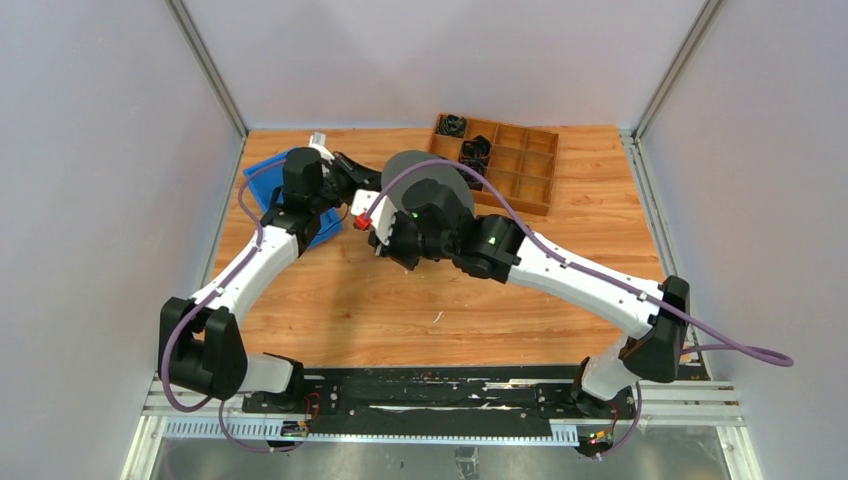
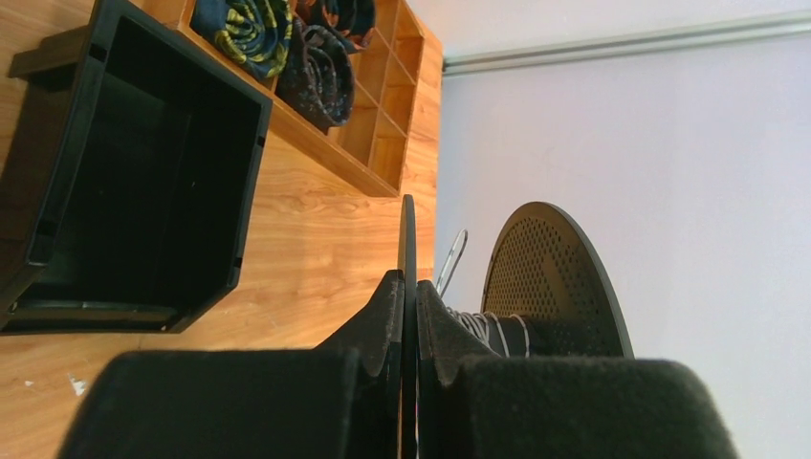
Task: Wrap the cables
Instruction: Wrap the cable around the cable reel.
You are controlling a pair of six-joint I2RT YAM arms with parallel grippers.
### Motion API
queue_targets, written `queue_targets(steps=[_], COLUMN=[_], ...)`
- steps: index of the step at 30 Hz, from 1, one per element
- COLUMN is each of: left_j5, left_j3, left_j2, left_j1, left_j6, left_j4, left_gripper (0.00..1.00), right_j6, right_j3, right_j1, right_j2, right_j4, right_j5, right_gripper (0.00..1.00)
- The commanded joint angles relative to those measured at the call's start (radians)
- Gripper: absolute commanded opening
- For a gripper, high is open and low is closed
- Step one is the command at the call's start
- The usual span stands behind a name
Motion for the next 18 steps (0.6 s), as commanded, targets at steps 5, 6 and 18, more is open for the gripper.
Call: queue_targets(steps=[5, 6, 18], left_j5=[-0.045, -0.051, -0.092], left_j3=[0.075, 0.079, 0.141], left_j2=[-0.05, -0.054, -0.084], left_j1=[-0.056, -0.061, -0.124], left_j6=[0.148, 0.163, 0.322], left_j4=[-0.067, -0.078, -0.173], left_gripper=[0.0, 0.0, 0.0], right_j6=[-0.108, -0.111, -0.259], right_j3=[0.099, 0.102, 0.141], right_j1=[0.05, 0.05, 0.071], right_j2=[0.041, 0.041, 0.065], right_j4=[-0.074, -0.073, -0.09], right_j5=[0.272, 0.28, 0.459], right_gripper=[0.1, 0.1, 0.16])
